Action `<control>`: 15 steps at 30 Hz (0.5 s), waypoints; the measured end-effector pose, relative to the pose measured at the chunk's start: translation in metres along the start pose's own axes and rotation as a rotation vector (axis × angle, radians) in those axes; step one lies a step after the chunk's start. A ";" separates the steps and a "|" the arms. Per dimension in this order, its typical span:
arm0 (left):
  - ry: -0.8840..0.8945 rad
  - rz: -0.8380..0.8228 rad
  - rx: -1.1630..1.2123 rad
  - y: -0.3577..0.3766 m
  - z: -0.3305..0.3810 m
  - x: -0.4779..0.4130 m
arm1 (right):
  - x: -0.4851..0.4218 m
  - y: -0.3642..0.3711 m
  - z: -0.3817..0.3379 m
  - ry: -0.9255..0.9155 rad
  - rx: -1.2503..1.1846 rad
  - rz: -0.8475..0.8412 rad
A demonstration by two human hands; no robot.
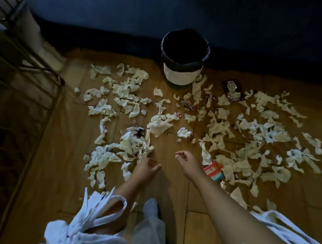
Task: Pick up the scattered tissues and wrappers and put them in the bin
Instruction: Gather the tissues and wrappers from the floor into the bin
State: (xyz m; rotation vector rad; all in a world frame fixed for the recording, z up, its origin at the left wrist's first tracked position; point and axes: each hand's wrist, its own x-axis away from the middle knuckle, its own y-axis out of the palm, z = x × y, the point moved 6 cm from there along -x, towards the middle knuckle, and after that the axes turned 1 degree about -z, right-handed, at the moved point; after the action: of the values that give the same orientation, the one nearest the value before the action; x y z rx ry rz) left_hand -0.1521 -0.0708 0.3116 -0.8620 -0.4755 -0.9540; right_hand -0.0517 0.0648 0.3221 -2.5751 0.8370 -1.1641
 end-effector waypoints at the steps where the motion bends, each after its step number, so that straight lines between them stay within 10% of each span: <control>1: -0.008 0.007 0.024 0.007 -0.014 0.008 | 0.009 0.007 0.008 -0.009 0.008 -0.014; 15: -0.086 0.113 0.277 0.068 -0.221 0.100 | 0.070 0.143 0.147 0.026 0.108 -0.072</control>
State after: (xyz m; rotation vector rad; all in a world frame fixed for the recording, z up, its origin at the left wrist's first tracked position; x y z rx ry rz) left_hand -0.0452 -0.2804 0.2222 -0.6725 -0.6111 -0.7284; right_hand 0.0346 -0.1001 0.2113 -2.5266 0.6719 -1.2298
